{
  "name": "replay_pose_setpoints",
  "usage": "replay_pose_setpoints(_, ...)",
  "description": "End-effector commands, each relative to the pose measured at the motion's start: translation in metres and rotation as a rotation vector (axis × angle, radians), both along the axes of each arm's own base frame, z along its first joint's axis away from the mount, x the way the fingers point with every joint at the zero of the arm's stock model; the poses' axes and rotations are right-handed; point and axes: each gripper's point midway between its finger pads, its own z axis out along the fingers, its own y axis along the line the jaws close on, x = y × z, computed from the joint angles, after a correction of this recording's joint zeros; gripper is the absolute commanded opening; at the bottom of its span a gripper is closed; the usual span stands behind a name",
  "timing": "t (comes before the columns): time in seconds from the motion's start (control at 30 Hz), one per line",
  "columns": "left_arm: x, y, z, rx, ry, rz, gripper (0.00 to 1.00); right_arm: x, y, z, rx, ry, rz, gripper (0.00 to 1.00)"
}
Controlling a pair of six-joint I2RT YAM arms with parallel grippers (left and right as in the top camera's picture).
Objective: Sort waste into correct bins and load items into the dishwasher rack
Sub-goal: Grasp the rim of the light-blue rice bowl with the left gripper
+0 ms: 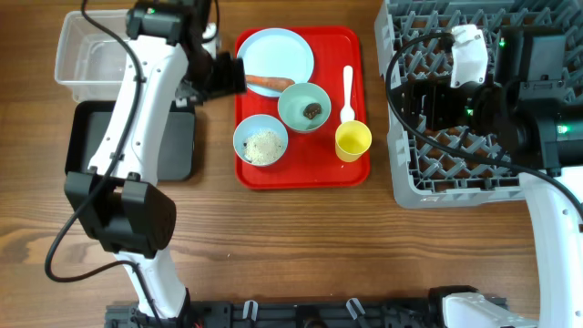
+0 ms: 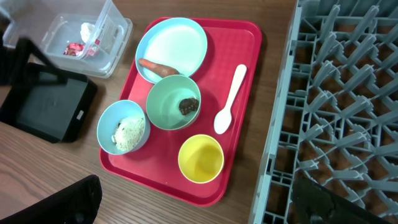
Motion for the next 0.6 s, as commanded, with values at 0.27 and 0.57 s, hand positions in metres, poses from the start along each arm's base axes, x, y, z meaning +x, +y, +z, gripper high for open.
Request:
replay_pose_setpoints(0.27,-0.056,-0.029,0.004,0.096,0.101,-0.210,0.77,0.004,0.000,0.002,0.025,0.009,-0.019,1.00)
replay_pose_setpoints(0.57,-0.047,-0.081,-0.076,0.119,0.003,-0.594,0.88,0.000,0.000,-0.001,0.026,0.029,-0.022,1.00)
